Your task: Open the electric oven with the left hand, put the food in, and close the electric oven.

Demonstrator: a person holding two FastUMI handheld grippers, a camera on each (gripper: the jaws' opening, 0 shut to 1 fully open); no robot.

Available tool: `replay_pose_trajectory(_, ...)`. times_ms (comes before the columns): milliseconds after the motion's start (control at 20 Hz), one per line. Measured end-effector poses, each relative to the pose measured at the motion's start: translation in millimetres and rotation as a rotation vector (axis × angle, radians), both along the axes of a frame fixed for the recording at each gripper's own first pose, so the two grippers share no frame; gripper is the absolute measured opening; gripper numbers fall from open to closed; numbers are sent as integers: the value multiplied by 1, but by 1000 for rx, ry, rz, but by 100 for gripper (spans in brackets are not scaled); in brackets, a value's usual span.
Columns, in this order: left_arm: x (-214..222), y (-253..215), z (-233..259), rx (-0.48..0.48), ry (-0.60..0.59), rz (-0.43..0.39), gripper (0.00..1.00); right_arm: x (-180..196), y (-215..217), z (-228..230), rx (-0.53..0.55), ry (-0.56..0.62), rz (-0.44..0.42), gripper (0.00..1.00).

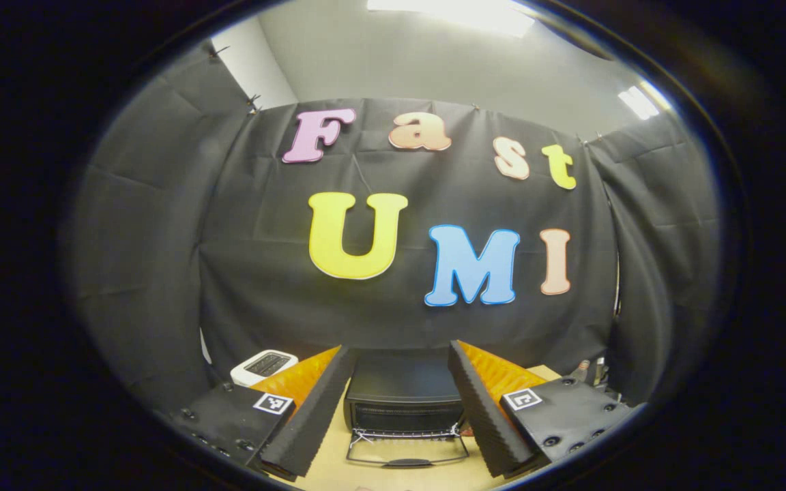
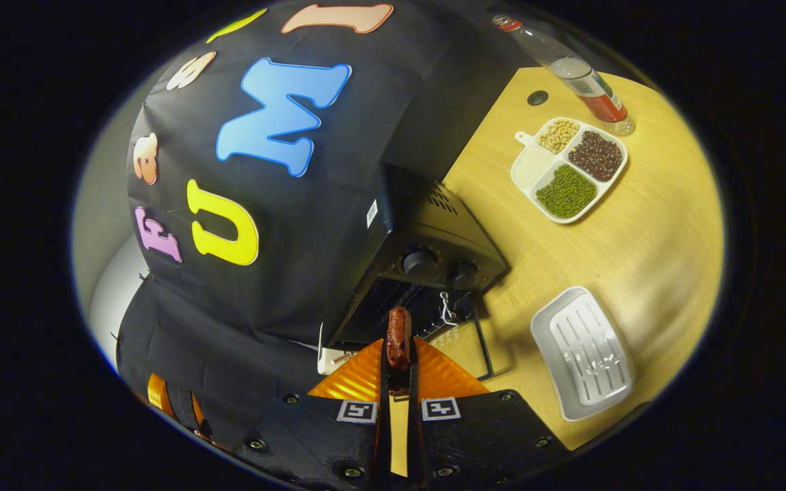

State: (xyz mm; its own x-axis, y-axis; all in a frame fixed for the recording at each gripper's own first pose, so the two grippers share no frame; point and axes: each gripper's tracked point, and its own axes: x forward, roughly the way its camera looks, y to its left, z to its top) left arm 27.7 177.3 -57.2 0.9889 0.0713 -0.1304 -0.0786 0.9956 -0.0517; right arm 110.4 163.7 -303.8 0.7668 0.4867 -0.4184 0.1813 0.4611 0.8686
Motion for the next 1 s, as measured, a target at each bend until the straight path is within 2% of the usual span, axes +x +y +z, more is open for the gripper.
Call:
replay_pose_trajectory(200, -6, 22, -10, 34, 41, -2, 100, 37, 45, -18, 35, 20, -35, 10)
replay_pose_trajectory(350, -9, 36, -19, 46, 62, -3, 100, 64, 69, -35, 54, 42, -104, 10)
replay_pose_trajectory(700, -11, 79, -33, 30, 96, 35, 100, 117, 88, -67, 69, 87, -234, 10)
replay_pose_trajectory(900, -8, 95, -48, 17, 125, 46, 100, 126, 91, -81, 5, 131, -265, 16)
replay_pose_trajectory(1000, -4, 98, -51, 9, 131, 41, 100, 125, 88, -88, -69, 168, -261, 20)
